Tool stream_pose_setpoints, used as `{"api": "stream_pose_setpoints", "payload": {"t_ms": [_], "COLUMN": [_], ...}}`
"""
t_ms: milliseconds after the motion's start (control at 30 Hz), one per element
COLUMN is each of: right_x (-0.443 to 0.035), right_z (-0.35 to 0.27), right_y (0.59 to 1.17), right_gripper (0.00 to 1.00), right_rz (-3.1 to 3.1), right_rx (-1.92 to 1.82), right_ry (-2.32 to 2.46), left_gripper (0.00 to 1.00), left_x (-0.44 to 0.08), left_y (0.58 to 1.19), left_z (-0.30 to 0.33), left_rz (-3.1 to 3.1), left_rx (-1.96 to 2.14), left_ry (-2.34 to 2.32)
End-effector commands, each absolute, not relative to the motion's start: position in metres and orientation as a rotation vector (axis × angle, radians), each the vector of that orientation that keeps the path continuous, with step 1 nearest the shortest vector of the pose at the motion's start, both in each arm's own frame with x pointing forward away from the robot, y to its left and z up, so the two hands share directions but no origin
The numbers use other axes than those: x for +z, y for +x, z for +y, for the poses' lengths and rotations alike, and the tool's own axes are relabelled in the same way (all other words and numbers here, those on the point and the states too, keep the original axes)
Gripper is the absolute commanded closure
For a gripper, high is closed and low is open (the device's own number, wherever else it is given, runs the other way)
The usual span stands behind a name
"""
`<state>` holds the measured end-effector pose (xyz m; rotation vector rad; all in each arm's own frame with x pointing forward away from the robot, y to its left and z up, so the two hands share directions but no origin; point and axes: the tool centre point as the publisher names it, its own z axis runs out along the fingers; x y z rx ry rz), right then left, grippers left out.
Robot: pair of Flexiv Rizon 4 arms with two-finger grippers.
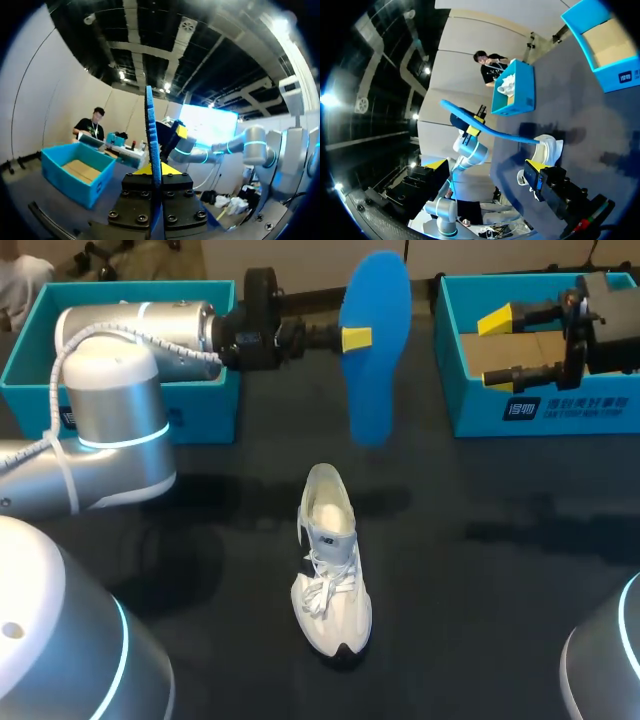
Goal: Take the shoe out of the shoebox, open the shoe tongue, remove and reinsert the insole, then place the shoe into the shoebox
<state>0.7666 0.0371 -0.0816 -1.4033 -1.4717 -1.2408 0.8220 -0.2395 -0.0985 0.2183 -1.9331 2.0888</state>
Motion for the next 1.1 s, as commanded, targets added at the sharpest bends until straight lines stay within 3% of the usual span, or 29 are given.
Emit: {"api": "stream_pose_setpoints", "payload": {"t_ms": [33, 433, 1100], "right_x": [-0.082, -0.082, -0.082], "right_z": [0.038, 0.038, 0.038], "right_y": [0.767, 0.767, 0.767], "right_gripper": [0.0, 0.0, 0.0], "right_rz": [-1.472, -1.472, -1.472], "right_rx": [-1.242, -1.242, -1.242], "right_ry": [-1.405, -1.405, -1.405], "left_gripper": [1.0, 1.0, 1.0], "left_x": [-0.098, -0.097, -0.098], "left_y": [0.818, 0.82, 0.813], "left_z": [-0.239, -0.237, -0.226], "left_rz": [-2.332, -2.278, -2.197], "left_rx": [2.417, 2.492, 2.572], "left_ry": [-0.398, -0.472, -2.095]}}
